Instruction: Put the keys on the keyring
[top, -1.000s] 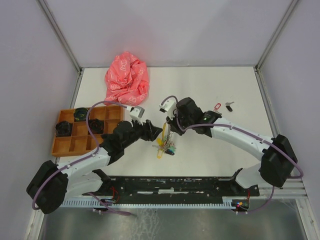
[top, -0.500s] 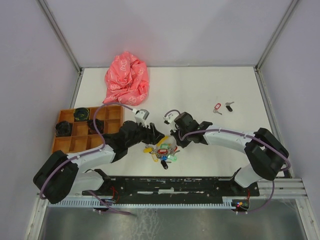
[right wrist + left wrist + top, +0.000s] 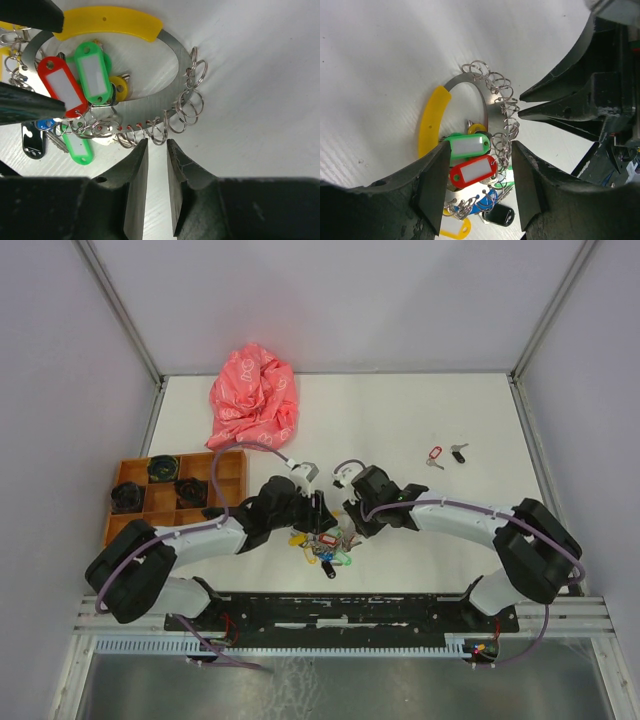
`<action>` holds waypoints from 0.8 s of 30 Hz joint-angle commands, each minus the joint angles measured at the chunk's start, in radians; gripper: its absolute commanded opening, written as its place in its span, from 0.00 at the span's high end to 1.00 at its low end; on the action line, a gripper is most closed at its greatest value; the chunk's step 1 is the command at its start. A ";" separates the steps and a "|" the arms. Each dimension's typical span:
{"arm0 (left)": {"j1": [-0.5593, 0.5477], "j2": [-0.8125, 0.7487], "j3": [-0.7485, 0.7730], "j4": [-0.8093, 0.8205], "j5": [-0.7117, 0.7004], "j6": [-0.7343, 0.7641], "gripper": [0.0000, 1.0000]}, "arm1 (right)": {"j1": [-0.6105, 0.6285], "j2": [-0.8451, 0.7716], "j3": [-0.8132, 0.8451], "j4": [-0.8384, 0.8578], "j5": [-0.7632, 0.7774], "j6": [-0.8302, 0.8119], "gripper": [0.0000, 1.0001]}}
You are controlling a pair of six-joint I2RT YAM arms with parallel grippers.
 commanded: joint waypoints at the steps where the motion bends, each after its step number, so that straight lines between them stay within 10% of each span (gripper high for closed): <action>1: -0.008 0.027 0.070 -0.019 0.013 0.047 0.41 | -0.015 -0.076 -0.004 -0.011 0.007 0.031 0.70; 24: -0.057 0.270 0.304 -0.095 -0.036 -0.065 0.49 | -0.157 -0.295 -0.209 0.168 -0.013 0.138 0.58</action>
